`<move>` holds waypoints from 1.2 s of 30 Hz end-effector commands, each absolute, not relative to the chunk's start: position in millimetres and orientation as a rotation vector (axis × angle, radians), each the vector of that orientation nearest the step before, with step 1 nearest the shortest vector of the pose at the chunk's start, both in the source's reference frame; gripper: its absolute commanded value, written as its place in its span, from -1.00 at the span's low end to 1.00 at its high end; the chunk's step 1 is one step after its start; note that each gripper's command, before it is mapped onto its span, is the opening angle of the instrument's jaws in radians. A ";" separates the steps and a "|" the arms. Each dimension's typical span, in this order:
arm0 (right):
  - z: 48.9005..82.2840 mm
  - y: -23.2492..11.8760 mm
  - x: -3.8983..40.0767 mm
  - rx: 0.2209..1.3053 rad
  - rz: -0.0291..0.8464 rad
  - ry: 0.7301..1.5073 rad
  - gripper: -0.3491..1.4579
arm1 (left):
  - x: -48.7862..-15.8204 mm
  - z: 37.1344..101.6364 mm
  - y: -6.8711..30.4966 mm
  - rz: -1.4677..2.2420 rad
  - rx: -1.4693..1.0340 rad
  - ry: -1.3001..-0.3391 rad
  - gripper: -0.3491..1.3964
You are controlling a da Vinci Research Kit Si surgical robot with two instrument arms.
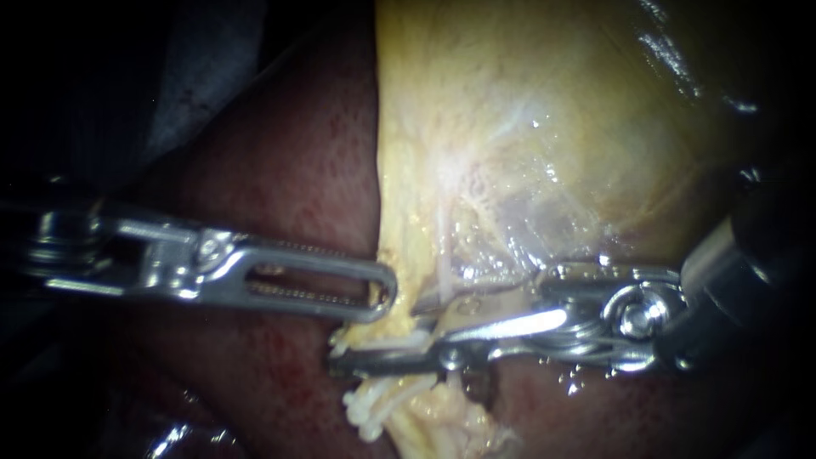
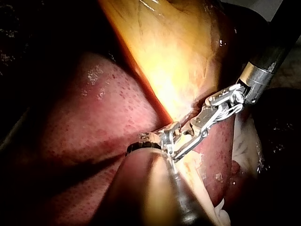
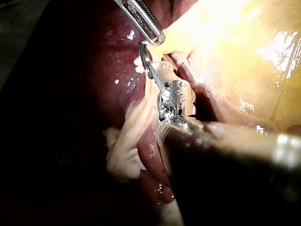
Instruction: Going back third clip left tube
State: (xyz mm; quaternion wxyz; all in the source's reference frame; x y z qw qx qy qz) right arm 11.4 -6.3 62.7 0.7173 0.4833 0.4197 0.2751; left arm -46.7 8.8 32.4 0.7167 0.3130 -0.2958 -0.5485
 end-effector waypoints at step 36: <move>61.5 -5.2 11.3 0.959 0.604 0.986 -0.07 | -46.6 32.3 8.8 -1.214 0.694 -0.654 -1.00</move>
